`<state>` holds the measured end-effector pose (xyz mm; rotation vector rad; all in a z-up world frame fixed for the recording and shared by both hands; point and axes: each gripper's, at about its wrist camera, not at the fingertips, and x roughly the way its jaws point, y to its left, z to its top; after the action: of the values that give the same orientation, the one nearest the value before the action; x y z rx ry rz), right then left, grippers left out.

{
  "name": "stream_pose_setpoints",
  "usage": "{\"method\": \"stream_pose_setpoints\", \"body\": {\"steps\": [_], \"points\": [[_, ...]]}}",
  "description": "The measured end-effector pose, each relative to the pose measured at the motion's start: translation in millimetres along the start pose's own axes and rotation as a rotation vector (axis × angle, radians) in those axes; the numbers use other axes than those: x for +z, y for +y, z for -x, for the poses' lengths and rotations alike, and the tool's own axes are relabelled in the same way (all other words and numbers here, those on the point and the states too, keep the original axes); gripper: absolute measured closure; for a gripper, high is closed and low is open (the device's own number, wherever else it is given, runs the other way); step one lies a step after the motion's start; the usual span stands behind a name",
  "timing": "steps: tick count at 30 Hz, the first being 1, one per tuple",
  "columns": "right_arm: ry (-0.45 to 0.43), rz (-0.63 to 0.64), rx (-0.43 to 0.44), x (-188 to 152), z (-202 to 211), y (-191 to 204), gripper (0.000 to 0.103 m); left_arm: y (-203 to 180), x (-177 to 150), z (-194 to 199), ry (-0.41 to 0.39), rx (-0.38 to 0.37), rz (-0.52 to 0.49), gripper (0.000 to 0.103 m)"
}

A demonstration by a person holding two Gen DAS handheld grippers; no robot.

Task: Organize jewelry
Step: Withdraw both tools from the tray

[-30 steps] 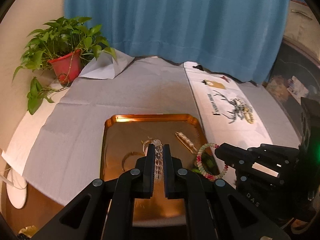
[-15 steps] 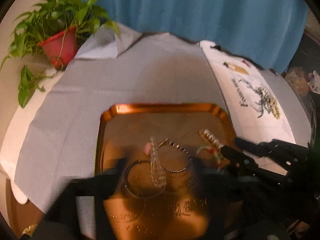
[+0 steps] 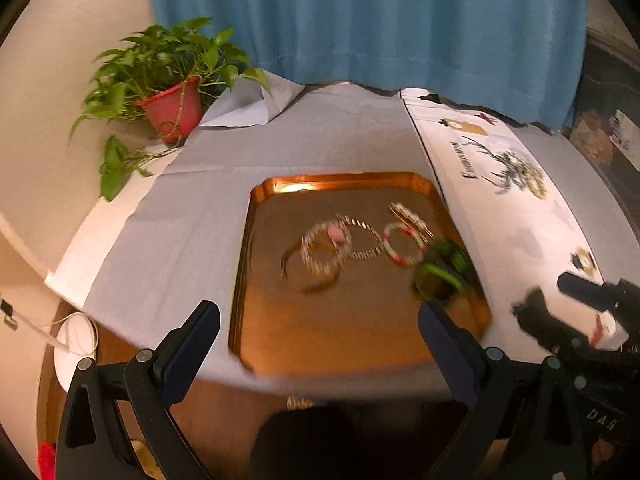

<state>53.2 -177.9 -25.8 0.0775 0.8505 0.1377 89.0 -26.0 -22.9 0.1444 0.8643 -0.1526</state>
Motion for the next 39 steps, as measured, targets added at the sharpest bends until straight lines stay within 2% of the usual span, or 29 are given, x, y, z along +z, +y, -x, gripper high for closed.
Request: {"method": "stream_pose_setpoints", "body": {"steps": [7,17,27,39], "points": [[-0.089,0.068,-0.068,-45.6,61.0,20.7,0.037,-14.1,-52.6,64.7,-0.02,-0.021,0.007,0.004],[-0.15,0.089,-0.077,-80.9,118.0,41.8,0.037,-20.8,-79.3,126.4,-0.109,0.0,-0.009,0.004],[-0.191,0.085,-0.094,-94.7,148.7,42.2,0.036,-28.7,-87.4,152.0,-0.15,-0.002,-0.034,0.004],[-0.195,0.075,-0.094,-98.2,154.1,40.5,0.036,-32.5,-89.7,158.5,-0.16,0.001,-0.044,0.004]]}}
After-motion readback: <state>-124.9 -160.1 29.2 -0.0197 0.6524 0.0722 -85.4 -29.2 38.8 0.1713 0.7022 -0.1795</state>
